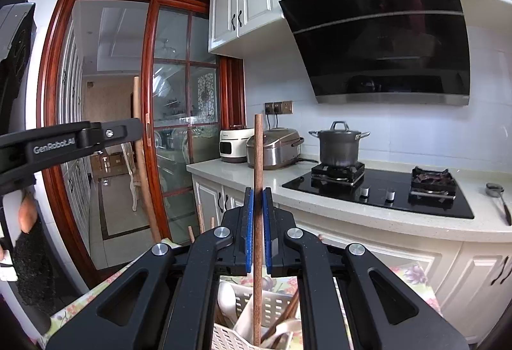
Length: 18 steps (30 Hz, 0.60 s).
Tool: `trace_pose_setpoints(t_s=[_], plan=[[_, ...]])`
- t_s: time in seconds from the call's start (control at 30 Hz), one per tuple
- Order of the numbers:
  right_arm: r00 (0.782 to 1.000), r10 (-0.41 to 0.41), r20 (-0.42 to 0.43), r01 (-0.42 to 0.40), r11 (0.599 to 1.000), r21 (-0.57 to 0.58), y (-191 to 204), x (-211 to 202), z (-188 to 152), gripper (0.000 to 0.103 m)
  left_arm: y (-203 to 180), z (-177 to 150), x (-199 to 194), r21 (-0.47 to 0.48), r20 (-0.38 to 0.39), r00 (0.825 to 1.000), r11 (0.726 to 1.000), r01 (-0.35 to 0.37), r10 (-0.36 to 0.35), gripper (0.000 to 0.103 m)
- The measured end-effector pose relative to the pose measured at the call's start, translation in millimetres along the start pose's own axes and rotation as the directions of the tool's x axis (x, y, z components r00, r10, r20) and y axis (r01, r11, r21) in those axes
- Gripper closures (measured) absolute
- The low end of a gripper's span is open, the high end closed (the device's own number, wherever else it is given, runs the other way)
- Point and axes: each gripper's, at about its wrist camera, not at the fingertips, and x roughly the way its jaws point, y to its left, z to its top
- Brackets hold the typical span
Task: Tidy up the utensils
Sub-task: 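Lower both chopsticks into the white basket and open both tools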
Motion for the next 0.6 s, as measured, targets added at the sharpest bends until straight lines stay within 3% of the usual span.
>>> trace_pose_setpoints(t_s=[0.2, 0.43, 0.5, 0.57, 0.6], plan=[[0.998, 0.010, -0.064, -0.008, 1.000, 0.024, -5.6, 32.7, -27.1, 0.097, 9.5, -28.4, 41.9, -0.042, -0.073, 0.997, 0.999, 0.022, -0.025, 0.097], [0.987, 0.046, -0.156, -0.037, 0.997, 0.062, -12.9, 55.0, -60.5, 0.096, 18.5, -75.7, 79.0, -0.068, -0.202, 0.978, 0.997, 0.036, -0.049, 0.096], [0.985, 0.028, -0.168, -0.022, 0.999, 0.041, -12.4, 55.5, -65.0, 0.093, 23.0, -85.6, 82.3, -0.071, -0.222, 0.974, 0.997, 0.027, -0.042, 0.083], [0.986, 0.014, -0.169, -0.008, 0.999, 0.036, -14.1, 52.5, -66.5, 0.091, 28.1, -89.4, 80.4, -0.080, -0.213, 0.977, 0.997, 0.014, -0.031, 0.052], [0.986, 0.009, -0.167, -0.003, 0.999, 0.038, -15.5, 49.8, -66.8, 0.088, 31.1, -89.9, 77.2, -0.083, -0.202, 0.979, 0.997, 0.004, -0.020, 0.048]])
